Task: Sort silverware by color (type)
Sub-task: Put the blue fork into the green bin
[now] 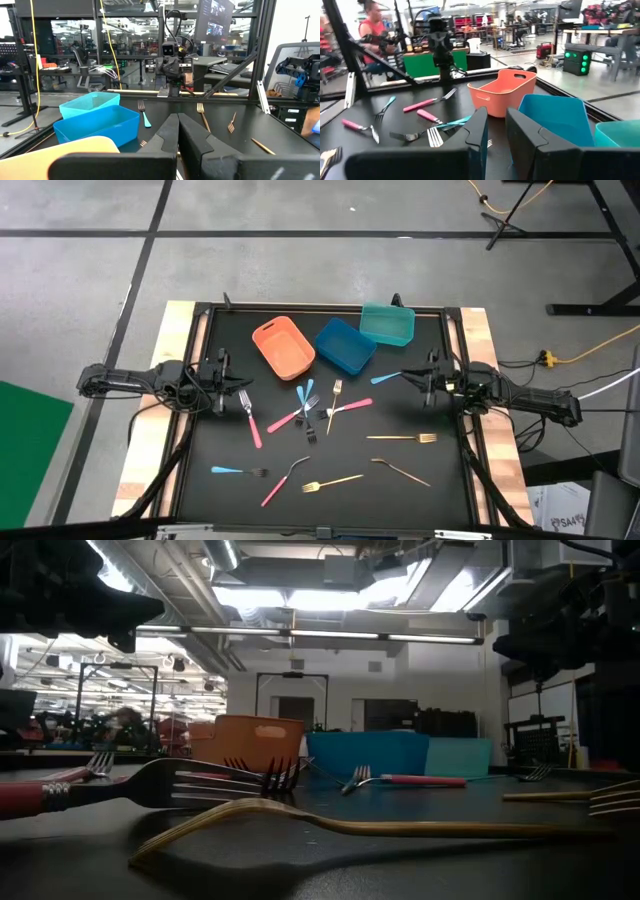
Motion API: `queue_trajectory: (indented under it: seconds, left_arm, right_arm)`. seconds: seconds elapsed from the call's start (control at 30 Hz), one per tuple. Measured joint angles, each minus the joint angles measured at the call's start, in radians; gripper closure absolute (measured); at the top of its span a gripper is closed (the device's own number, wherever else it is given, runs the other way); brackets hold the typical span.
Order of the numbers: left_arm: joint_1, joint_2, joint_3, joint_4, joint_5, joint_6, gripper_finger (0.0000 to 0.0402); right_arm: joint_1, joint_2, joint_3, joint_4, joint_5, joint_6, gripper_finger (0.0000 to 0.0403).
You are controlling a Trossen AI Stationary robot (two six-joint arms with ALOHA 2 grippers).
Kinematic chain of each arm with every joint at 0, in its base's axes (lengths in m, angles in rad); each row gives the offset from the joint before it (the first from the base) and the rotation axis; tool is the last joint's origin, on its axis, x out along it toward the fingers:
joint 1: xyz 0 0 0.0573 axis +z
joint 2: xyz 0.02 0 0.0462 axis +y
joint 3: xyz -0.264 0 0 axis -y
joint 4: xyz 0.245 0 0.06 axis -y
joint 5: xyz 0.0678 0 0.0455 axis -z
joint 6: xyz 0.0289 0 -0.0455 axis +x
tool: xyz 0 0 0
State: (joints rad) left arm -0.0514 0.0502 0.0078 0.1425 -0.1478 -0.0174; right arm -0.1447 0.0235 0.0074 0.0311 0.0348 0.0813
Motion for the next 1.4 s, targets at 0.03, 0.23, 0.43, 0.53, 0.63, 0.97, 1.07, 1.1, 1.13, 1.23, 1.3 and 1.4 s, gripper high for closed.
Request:
queue_trajectory:
  seconds: [0.03,0.23,0.43,0.53,0.63,0.97,1.07,1.1,1.13,1.23,1.3,1.4]
  left_arm:
    - [0.000,0.000,0.000,0.000,0.000,0.000,0.0401]
    - [0.000,0.000,0.000,0.000,0.000,0.000,0.0401]
    - [0.000,0.000,0.000,0.000,0.000,0.000,0.0401]
    - [0.000,0.000,0.000,0.000,0.000,0.000,0.0401]
    - [0.000,0.000,0.000,0.000,0.000,0.000,0.0401]
    - [0.000,0.000,0.000,0.000,0.000,0.000,0.0401]
    - [0.000,0.000,0.000,0.000,0.000,0.000,0.0401]
    - [0.000,0.000,0.000,0.000,0.000,0.000,0.0401]
    - [0.000,0.000,0.000,0.000,0.000,0.000,0.0401]
    - [0.000,0.000,0.000,0.000,0.000,0.000,0.0401]
    - [0.000,0.000,0.000,0.000,0.000,0.000,0.0401]
    - [0.000,0.000,0.000,0.000,0.000,0.000,0.0401]
  right_arm:
    - [0.000,0.000,0.000,0.001,0.001,0.001,0.0340]
    - [0.000,0.000,0.000,0.076,0.001,0.013,0.0340]
    - [0.000,0.000,0.000,0.137,0.010,0.097,0.0304]
    - [0.000,0.000,0.000,0.137,0.010,0.099,0.0263]
    - [0.000,0.000,0.000,0.137,0.010,0.098,0.0222]
    - [0.000,0.000,0.000,0.130,0.000,0.098,0.0153]
    - [0.000,0.000,0.000,0.122,0.000,0.097,0.0154]
    - [0.000,0.000,0.000,0.122,0.000,0.097,0.0154]
    - [0.000,0.000,0.000,0.123,0.000,0.096,0.0154]
    - [0.000,0.000,0.000,0.124,-0.001,0.096,0.0154]
    - [0.000,0.000,0.000,0.128,-0.001,0.096,0.0154]
    - [0.000,0.000,0.000,0.128,-0.001,0.096,0.0154]
